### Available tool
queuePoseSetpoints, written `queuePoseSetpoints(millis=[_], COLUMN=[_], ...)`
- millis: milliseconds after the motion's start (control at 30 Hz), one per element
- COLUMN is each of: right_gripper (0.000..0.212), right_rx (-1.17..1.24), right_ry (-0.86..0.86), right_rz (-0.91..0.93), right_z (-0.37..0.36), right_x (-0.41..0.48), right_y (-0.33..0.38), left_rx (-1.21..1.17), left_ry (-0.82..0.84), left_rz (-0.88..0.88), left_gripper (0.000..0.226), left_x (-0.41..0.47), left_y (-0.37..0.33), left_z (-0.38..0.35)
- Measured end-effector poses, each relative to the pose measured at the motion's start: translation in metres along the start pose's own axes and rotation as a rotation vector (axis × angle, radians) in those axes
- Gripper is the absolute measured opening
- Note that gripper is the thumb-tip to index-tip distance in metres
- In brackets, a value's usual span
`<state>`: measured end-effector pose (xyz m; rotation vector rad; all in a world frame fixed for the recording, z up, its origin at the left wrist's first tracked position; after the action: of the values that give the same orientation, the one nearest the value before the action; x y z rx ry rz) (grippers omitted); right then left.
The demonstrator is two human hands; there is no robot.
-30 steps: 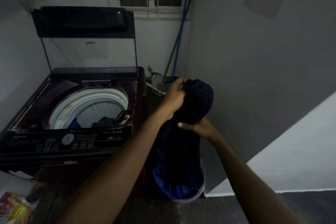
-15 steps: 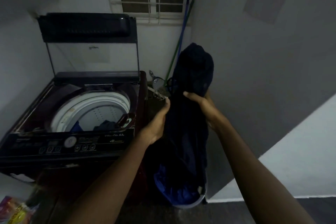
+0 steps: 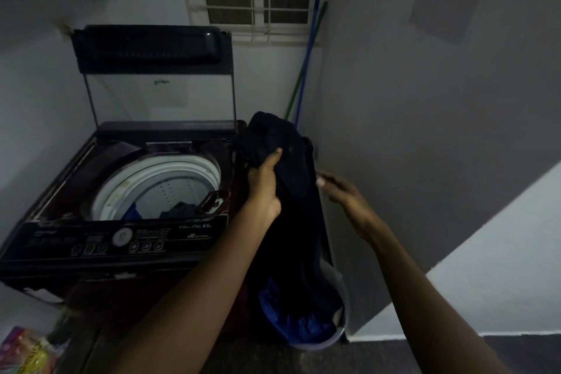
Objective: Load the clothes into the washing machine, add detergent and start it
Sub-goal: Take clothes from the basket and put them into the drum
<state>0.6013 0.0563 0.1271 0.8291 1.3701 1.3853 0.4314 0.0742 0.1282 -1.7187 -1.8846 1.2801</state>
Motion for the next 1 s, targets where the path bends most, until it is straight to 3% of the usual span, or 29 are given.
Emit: queuePoseSetpoints(millis=[100,200,267,367,467,533,600,733,900,1000], right_gripper=[0.098,0.111,0.101,0.051,0.029,0.024,0.024,0.013,0.032,0.044], right_rx=[-0.127,-0.177,-0.119,-0.002,0.093,0.159,0.155,0.129,0.026,0.16], right_ry=[0.161,0.157,0.038,-0.129,-0.387,-0.521,-0.564,-0.479,-0.177,0.026], right_rz=[-0.011,-0.063,-0.155,-0.269,-0.459,-0.294,-0.171,-0.09,-0.164,-0.134], right_z=[-0.012,-0.033,-0.037,-0.032,-0.002,0.019,0.025,0.003,-0.021,-0.027], right_x=[-0.003,0.011,0.02,0.023,0.019,0.011,0.006,0.022,0.03,0.028], right_y=[-0.038,-0.074,-0.105,-0.125,-0.115,-0.092,-0.059,0.007,0.052,0.059], left_rx=[-0.121,-0.246,-0.283,-0.24,-0.093,0.136,0.388,0.724,1.009,1.183], left_ry=[0.04,0.128,0.172,0.197,0.082,0.0,-0.036,0.026,0.457,0.339], left_rz=[0.071,0.172,0.194,0.15,-0.127,-0.347,-0.46,-0.492,-0.228,-0.342], left_gripper=[0.05,0.041,0.038,0.033,0.035,0.06,0.073,0.078,0.086,0.112], left_x=[-0.005,-0.016,-0.023,-0.023,-0.005,0.007,0.008,-0.002,-0.013,-0.008], left_y=[-0.01,-0.018,-0.024,-0.039,-0.058,-0.065,-0.06,-0.032,-0.014,-0.014], left_z=[-0.015,-0.03,-0.036,-0.033,-0.002,0.026,0.04,0.032,0.024,0.029])
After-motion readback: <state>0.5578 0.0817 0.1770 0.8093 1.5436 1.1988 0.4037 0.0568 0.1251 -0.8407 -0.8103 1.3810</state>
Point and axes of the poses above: each hand's wrist, its own x-axis towards the middle knuckle, its own z-axis out of the back of the hand, y = z × x, the point moved 3 cm from there along x, towards the middle knuckle, and after that the axes turned 3 degrees about -z, right-handed, at the moved point
